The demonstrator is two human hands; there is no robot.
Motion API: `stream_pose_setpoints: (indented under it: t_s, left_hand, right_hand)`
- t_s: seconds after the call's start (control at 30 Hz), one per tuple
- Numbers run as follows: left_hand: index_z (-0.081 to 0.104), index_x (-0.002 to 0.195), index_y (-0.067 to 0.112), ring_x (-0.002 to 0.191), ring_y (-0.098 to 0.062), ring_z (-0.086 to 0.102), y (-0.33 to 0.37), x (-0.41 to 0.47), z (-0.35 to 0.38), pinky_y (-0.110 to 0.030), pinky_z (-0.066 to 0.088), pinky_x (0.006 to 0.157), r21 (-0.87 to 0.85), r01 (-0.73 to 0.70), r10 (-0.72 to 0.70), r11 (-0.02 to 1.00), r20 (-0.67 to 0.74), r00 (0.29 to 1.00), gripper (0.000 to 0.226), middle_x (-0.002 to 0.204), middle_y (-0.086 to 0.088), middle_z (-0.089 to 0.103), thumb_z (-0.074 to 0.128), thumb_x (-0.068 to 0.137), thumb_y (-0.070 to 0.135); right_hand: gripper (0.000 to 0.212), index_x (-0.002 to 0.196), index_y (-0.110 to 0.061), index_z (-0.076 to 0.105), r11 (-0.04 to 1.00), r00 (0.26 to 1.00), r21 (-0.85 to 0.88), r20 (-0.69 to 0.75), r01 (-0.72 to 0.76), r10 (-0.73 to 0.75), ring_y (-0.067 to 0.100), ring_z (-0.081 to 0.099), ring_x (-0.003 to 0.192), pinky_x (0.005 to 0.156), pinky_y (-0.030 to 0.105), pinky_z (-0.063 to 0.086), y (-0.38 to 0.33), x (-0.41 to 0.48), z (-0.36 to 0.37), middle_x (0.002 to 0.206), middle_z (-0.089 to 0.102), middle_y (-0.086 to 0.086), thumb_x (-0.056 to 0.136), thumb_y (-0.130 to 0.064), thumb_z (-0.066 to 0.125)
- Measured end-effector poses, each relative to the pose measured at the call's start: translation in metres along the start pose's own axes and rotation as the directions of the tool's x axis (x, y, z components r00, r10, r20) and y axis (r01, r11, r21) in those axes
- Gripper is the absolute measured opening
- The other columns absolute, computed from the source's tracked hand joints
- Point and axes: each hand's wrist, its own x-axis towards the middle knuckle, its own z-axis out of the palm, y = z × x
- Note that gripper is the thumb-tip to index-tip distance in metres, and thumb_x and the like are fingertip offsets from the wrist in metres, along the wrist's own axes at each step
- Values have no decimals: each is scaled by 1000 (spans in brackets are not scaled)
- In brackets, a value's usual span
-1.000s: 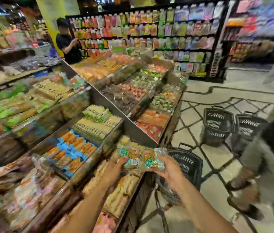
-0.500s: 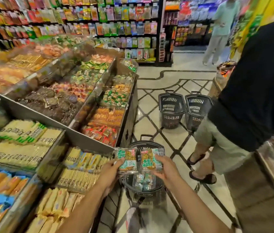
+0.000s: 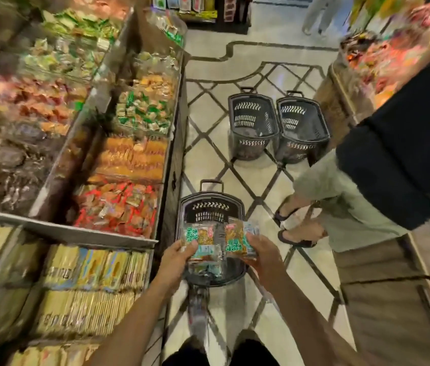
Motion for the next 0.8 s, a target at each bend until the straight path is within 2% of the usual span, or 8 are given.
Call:
stream_pose_setpoints:
  t_s: [0.1, 0.2, 0.27, 0.43, 0.57, 0.67, 0.73, 0.8]
  left_hand:
    - [66, 124, 3, 100, -28, 73, -7, 27, 1, -34, 59, 73, 40, 47, -44, 998, -57, 997, 66, 118, -15, 74, 87, 79, 47]
    - [63, 130, 6, 108, -30, 71, -28, 57, -1, -40, 58, 84, 25, 94, -91, 995, -115, 989, 59, 125, -17, 71, 88, 83, 32]
    - [60, 134, 3, 105, -26, 71, -42, 73, 2, -35, 59, 87, 24, 123, -117, 992, -169, 979, 61, 125, -17, 70, 86, 85, 29]
    - [62, 115, 4, 71, -10, 56, -96, 126, 16, -5, 43, 57, 91, 189, -156, 978, -289, 945, 30, 88, -3, 65, 78, 94, 19]
    - [55, 100, 11, 64, -9, 51, -155, 189, 16, -9, 40, 53, 144, 242, -182, 959, -339, 923, 21, 79, -1, 51, 76, 94, 9]
    - [50, 106, 8, 83, -19, 58, -208, 239, 14, -18, 49, 69, 194, 270, -194, 943, -340, 920, 26, 95, -12, 57, 72, 95, 1]
    - [47, 113, 9, 85, -16, 61, -235, 272, 16, -14, 50, 69, 182, 296, -220, 938, -347, 912, 29, 98, -7, 60, 71, 97, 3]
    - [52, 113, 13, 90, -18, 66, -260, 308, 15, -19, 56, 76, 208, 296, -217, 932, -333, 918, 31, 102, -4, 65, 77, 95, 17]
  right_hand:
    - [35, 123, 2, 67, 997, 997, -63, -66, -34, 30, 32, 76, 95, 76, 39, 63, 11, 26, 1, 112, 75, 21, 98, -22, 72]
    - [28, 120, 1, 68, 995, 996, -65, -50, -79, 76, 29, 78, 94, 70, 31, 61, 25, 54, -2, 110, 77, 20, 101, -20, 67]
    - [29, 123, -1, 68, 990, 992, -60, -22, -128, 127, 33, 76, 102, 74, 32, 61, 40, 76, -8, 113, 77, 19, 103, -22, 64]
    - [35, 127, -3, 67, 968, 974, -102, -34, -228, 225, 37, 72, 114, 93, 44, 59, 97, 143, -32, 120, 74, 21, 101, -27, 66]
    - [32, 121, -8, 73, 947, 968, -203, -80, -251, 239, 38, 73, 111, 103, 57, 53, 168, 204, -55, 116, 76, 19, 100, -32, 69]
    - [45, 109, -13, 77, 915, 960, -294, -128, -276, 249, 38, 73, 108, 102, 62, 53, 226, 248, -77, 109, 77, 14, 87, -53, 76]
    - [41, 109, -15, 72, 882, 944, -337, -153, -329, 293, 32, 71, 109, 98, 42, 57, 255, 274, -86, 108, 75, 7, 89, -51, 74]
    - [33, 115, -13, 64, 868, 945, -375, -159, -325, 286, 21, 66, 98, 77, 11, 49, 278, 301, -92, 102, 66, -1, 98, -40, 70]
